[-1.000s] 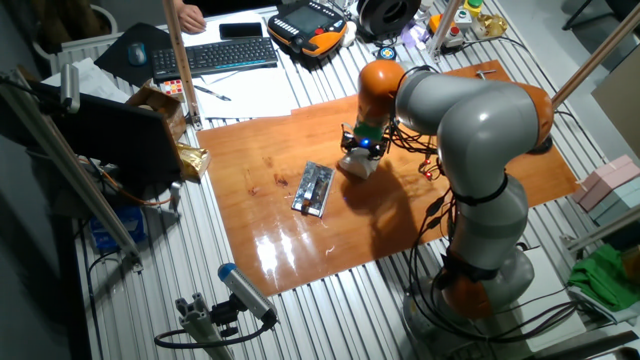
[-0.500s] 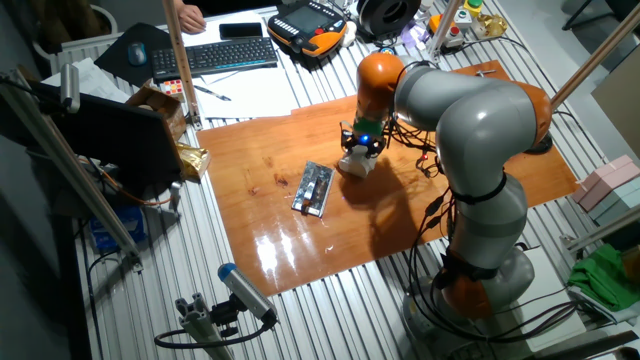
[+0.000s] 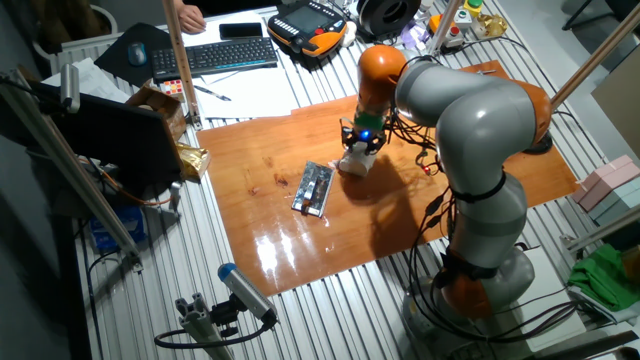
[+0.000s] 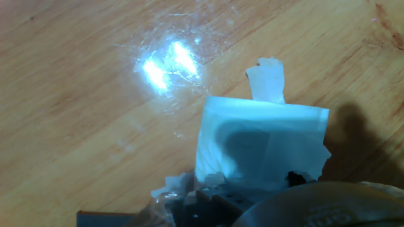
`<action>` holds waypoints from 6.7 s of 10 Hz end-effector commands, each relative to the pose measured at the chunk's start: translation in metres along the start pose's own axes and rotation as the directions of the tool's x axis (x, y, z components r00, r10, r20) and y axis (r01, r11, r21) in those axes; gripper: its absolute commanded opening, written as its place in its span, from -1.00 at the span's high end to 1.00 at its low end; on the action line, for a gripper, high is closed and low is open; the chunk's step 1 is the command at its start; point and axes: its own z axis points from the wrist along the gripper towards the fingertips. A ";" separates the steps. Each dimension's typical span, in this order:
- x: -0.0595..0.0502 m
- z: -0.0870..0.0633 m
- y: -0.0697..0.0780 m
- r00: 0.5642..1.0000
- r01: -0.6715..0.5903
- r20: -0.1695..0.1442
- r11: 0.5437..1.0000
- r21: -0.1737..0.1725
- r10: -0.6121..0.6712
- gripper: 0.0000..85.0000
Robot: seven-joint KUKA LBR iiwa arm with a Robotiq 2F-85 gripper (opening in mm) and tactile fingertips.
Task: Put the toilet paper on its holder
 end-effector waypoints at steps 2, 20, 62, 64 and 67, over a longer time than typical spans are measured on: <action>0.000 0.002 0.002 1.000 -0.019 0.012 1.000 0.009 0.019 -0.78; 0.000 0.028 -0.007 0.998 0.024 0.049 0.999 0.023 -0.026 -0.07; 0.056 -0.035 0.102 0.997 -0.074 -0.011 0.996 -0.044 0.074 0.62; 0.053 -0.036 0.103 0.996 -0.092 -0.019 0.994 -0.059 0.091 0.64; 0.055 -0.034 0.104 0.994 -0.107 -0.013 0.991 -0.080 0.107 0.65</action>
